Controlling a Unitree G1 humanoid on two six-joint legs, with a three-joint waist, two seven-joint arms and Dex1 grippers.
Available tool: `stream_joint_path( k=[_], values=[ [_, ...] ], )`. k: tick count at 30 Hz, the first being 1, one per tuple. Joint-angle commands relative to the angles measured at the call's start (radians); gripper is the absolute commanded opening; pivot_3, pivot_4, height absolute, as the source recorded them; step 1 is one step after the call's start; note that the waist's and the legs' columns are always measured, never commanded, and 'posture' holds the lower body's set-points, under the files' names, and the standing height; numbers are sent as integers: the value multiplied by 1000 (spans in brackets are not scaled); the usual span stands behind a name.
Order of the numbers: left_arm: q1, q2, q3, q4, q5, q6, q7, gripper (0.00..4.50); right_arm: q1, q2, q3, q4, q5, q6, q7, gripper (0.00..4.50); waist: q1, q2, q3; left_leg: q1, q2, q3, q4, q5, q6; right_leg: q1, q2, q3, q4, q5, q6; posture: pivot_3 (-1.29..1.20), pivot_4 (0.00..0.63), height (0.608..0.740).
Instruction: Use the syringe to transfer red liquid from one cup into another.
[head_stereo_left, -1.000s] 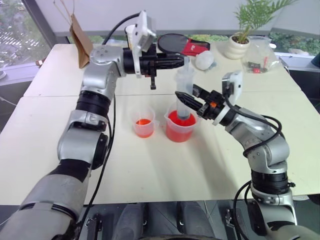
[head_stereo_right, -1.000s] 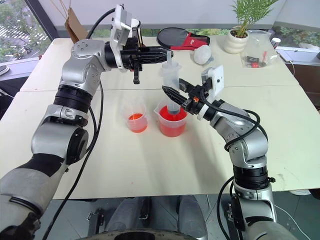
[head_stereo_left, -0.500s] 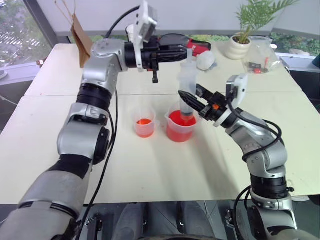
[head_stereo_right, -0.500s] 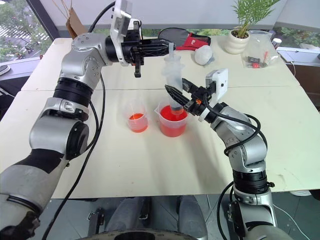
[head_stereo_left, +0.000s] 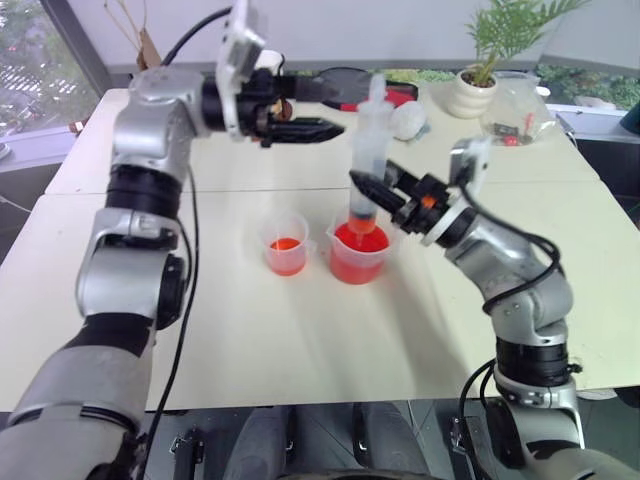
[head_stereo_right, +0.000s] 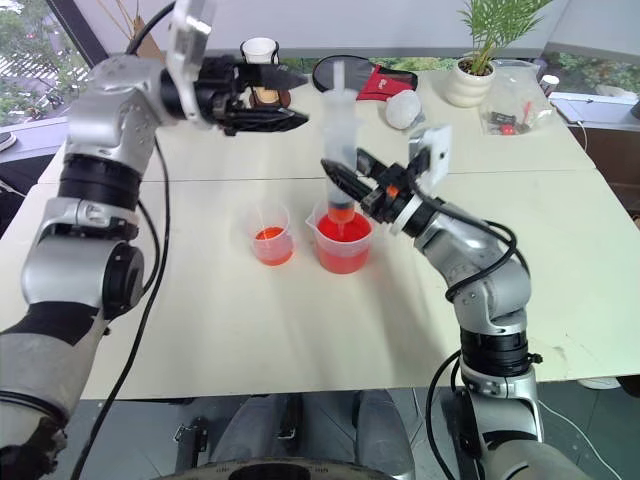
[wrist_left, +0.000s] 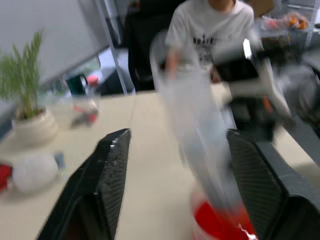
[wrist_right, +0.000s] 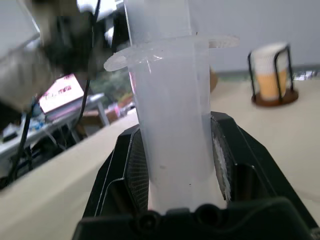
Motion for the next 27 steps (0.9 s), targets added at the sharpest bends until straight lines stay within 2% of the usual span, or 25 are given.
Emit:
stream_joint_path(
  k=[1,7,10,15,22,27],
  values=[
    [36,83,31,-94,-42,114,-35,2869,-28,-15,-23,-48,34,5,-12,1396,0,0,0,0,0,0,0,0,0,0,0,0,0,0,0,0,150,740],
    [123,171,133,-201,-111,240,71,2869,-65,-29,-4,-19,25,-11,-6,1396,0,0,0,0,0,-1,0,0,0,0,0,0,0,0,0,0,150,740],
    [177,194,174,-268,-132,268,132,2869,-134,-27,-6,9,41,-1,-5,1396,0,0,0,0,0,-1,0,0,0,0,0,1,0,0,0,0,150,740],
    [256,210,247,-378,-184,310,234,2869,-248,50,33,74,108,21,22,1396,-3,0,0,0,0,-1,0,0,0,-1,0,1,2,0,0,0,150,740],
    [335,228,286,-489,-226,332,326,2869,-263,177,179,232,-20,-120,105,1396,-3,0,0,0,0,-1,0,0,-1,-1,0,1,4,0,0,0,150,740],
    [337,266,313,-528,-267,348,354,2869,-253,205,223,339,-80,-207,181,1396,-1,0,0,0,-1,-2,0,1,-1,-1,0,1,4,0,0,0,150,740]
  ],
)
